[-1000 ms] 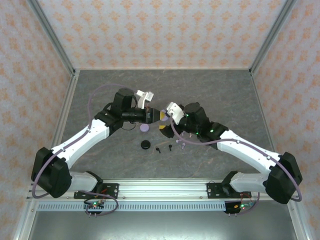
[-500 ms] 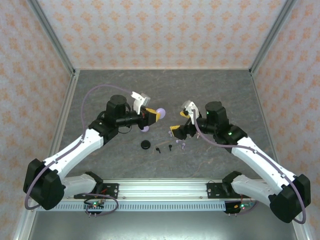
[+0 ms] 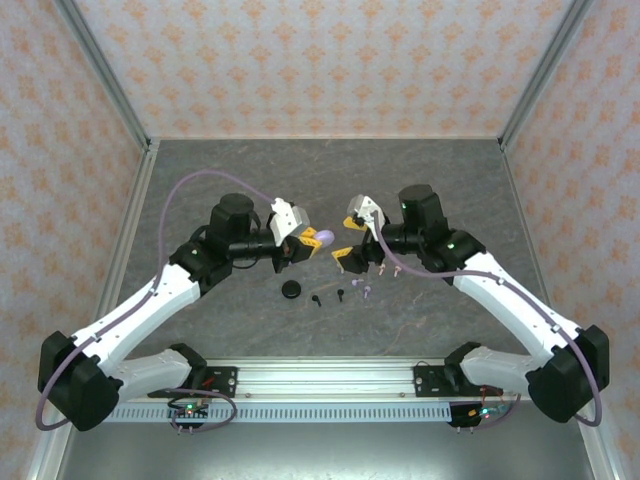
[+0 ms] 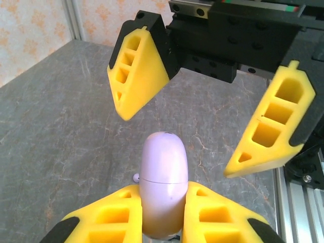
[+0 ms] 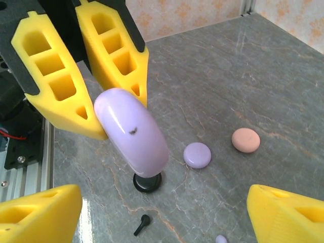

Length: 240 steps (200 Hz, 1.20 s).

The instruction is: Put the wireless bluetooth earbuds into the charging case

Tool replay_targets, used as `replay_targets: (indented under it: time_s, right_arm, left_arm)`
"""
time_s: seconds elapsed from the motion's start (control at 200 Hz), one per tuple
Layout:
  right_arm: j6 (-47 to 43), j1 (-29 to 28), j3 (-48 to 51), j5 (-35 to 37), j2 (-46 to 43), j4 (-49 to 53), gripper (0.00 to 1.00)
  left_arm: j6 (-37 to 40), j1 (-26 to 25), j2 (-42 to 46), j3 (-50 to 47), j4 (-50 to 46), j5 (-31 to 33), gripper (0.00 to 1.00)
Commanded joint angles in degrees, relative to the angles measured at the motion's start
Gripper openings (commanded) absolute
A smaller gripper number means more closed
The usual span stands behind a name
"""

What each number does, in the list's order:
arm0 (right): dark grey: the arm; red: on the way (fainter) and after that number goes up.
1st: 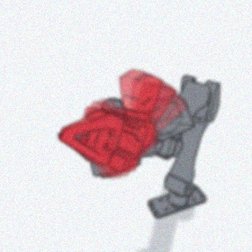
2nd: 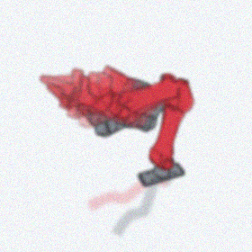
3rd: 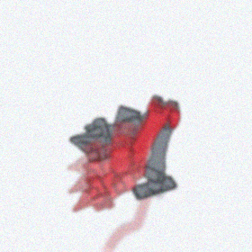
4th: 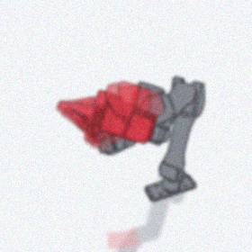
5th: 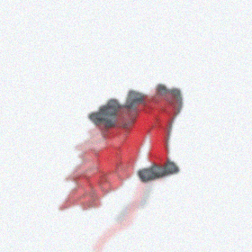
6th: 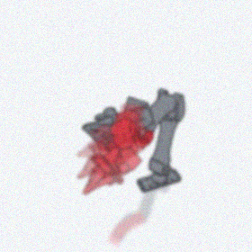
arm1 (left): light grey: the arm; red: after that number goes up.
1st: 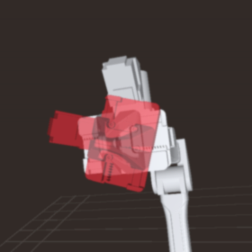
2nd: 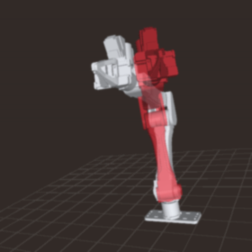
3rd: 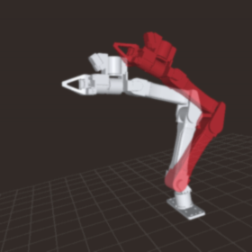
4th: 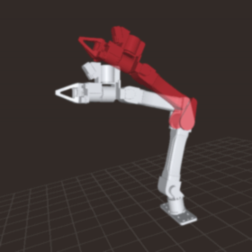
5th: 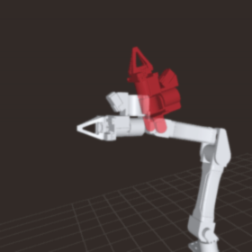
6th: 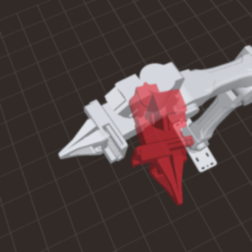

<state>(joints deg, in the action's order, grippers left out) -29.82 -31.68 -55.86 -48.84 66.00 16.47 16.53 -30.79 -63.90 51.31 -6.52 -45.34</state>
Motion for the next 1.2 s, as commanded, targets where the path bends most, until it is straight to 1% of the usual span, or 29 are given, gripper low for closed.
replay_targets:
  time_s: [0.0, 0.2, 0.33, 0.475, 0.576, 0.781, 0.886, 0.941, 1.021, 1.096, 1.126, 1.141, 1.196]
  right_arm:
    - [-3.6, -0.1, -3.1, -4.7, 1.5, 2.9, 0.78]
    - [-5.1, -0.7, -5.3, -8.3, 3.7, 5.7, 0.7]
    - [-5.6, -1.3, -6.3, -8.6, 4.4, 6.3, 0.66]
    - [-6.5, -1.2, -7.9, -9.6, 5.3, 8.0, 0.54]
    - [-6.8, -1.3, -8.6, -10.6, 5.7, 8.5, 0.49]
    - [-7.3, -1.3, -9.6, -11.5, 6.3, 9.8, 0.35]
    - [-7.4, -1.3, -10.1, -12.1, 6.8, 10.7, 0.27]
    - [-7.5, -1.3, -10.3, -11.8, 6.8, 11.1, 0.24]
    - [-7.7, -1.3, -10.6, -11.5, 6.6, 11.7, 0.23]
    - [-7.9, -1.3, -10.8, -11.2, 6.4, 12.1, 0.22]
    - [-8.0, -1.3, -10.9, -11.1, 6.3, 12.3, 0.22]
    - [-8.1, -1.3, -10.9, -11.0, 6.2, 12.3, 0.22]
    - [-8.1, -1.3, -11.1, -10.8, 6.2, 12.5, 0.21]
  left_arm:
    - [4.3, -0.4, -0.2, 2.5, -1.9, -2.0, 0.0]
    - [5.2, -0.6, -1.4, 4.1, -4.0, -3.4, 0.0]
    - [5.7, -0.6, -1.8, 4.9, -5.0, -4.2, 0.0]
    - [6.1, -0.6, -2.4, 5.1, -5.4, -5.2, 0.0]
    - [6.4, -0.6, -2.7, 5.3, -5.7, -5.8, 0.0]
    - [7.0, -0.6, -3.1, 5.8, -6.6, -6.4, 0.0]
    - [7.0, -0.6, -3.2, 5.8, -6.7, -6.5, 0.0]
    - [6.9, -0.6, -3.1, 5.6, -6.7, -6.3, 0.0]
    - [7.1, -0.7, -2.9, 5.6, -6.6, -5.8, 0.0]
    - [7.1, -0.7, -2.8, 5.2, -6.5, -5.4, 0.13]
    - [7.2, -0.6, -2.9, 5.2, -6.6, -5.3, 0.22]
    - [7.1, -0.6, -2.9, 5.2, -6.7, -5.3, 0.25]
    - [7.2, -0.7, -3.0, 5.2, -7.0, -5.4, 0.31]
